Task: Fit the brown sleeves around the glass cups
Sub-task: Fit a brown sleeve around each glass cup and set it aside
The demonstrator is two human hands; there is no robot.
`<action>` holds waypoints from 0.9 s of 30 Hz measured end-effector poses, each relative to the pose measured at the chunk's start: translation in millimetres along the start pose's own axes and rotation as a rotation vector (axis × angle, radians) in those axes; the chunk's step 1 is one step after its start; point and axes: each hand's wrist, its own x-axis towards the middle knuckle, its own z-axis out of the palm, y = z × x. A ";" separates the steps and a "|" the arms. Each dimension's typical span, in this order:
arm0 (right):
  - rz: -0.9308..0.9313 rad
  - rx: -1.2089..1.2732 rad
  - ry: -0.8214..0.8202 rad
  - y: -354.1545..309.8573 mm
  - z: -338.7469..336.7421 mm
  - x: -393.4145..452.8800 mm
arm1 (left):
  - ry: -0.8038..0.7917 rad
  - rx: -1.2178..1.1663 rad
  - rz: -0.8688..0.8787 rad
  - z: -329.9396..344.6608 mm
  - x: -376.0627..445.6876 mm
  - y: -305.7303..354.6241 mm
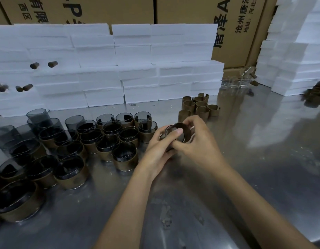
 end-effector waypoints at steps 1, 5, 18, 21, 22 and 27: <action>0.026 0.013 -0.059 0.4 -2.7 -0.2 | -0.002 -0.017 0.001 -0.6 0.0 0.3; 0.256 0.288 -0.156 -0.3 -21.5 10.6 | 0.019 -0.041 0.012 0.7 1.8 -0.1; 0.482 0.413 -0.119 12.2 17.6 42.8 | 0.040 0.025 -0.043 -1.3 5.7 -0.2; 0.492 0.421 -0.105 15.0 18.2 43.0 | 0.028 0.019 -0.044 -2.8 5.6 0.0; 0.498 0.421 -0.094 16.1 19.0 42.6 | 0.016 0.021 -0.041 -3.2 5.4 0.1; 0.521 0.419 0.119 26.6 26.0 38.9 | -0.041 0.073 -0.030 -1.4 3.2 -4.4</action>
